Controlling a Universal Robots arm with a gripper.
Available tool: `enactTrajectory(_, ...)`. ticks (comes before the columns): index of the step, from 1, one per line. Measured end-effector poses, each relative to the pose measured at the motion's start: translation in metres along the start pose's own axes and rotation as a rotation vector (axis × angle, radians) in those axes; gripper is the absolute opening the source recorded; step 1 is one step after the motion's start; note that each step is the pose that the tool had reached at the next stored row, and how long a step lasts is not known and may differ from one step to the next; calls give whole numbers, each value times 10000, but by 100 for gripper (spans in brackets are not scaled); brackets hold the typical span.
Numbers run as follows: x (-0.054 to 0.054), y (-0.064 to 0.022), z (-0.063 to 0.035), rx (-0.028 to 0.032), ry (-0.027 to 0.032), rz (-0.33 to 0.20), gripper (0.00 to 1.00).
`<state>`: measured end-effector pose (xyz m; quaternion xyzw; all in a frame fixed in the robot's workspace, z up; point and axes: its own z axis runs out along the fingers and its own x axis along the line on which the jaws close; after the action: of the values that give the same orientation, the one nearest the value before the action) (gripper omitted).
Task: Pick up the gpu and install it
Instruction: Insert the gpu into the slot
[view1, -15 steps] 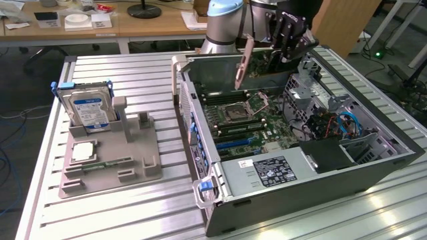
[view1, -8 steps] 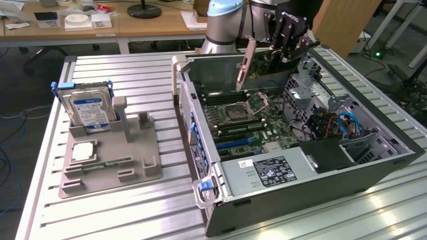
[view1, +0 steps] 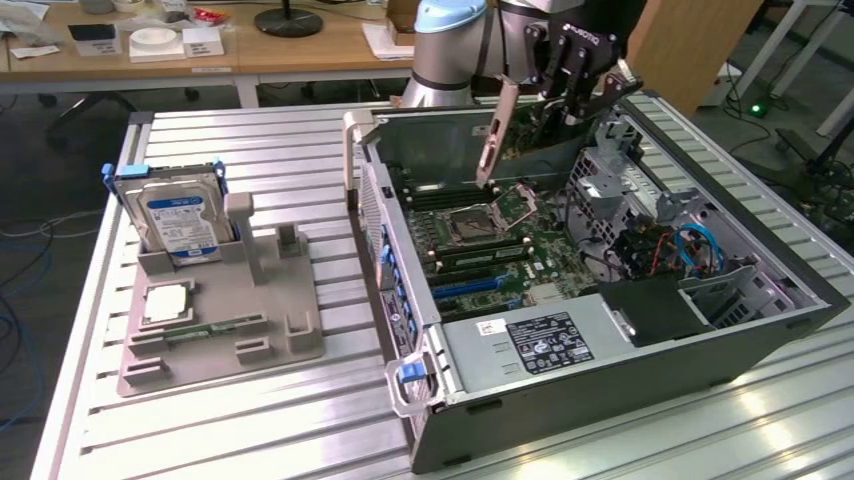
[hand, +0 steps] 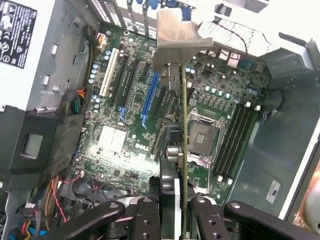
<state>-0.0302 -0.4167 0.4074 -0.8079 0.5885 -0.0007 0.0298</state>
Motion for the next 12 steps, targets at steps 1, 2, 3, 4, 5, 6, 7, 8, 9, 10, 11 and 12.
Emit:
enactTrajectory(1,1,0,0,-4,-6,-107,28)
enactTrajectory(2,1,0,0,-8,-11,-216,28)
enactTrajectory(3,1,0,0,-12,-16,-325,28)
enactTrajectory(4,2,0,0,-15,-21,-440,28)
enactTrajectory(5,2,0,0,-19,-26,-538,28)
enactTrajectory(6,2,1,0,-21,-30,-612,28)
enactTrajectory(7,2,1,1,-22,-32,-648,28)
enactTrajectory(8,3,1,12,-19,-32,-632,28)
enactTrajectory(9,4,2,29,-13,-24,-506,28)
enactTrajectory(10,4,2,44,-7,-14,-322,28)
enactTrajectory(11,4,3,59,-1,-4,-131,28)
enactTrajectory(12,5,4,74,5,5,51,28)
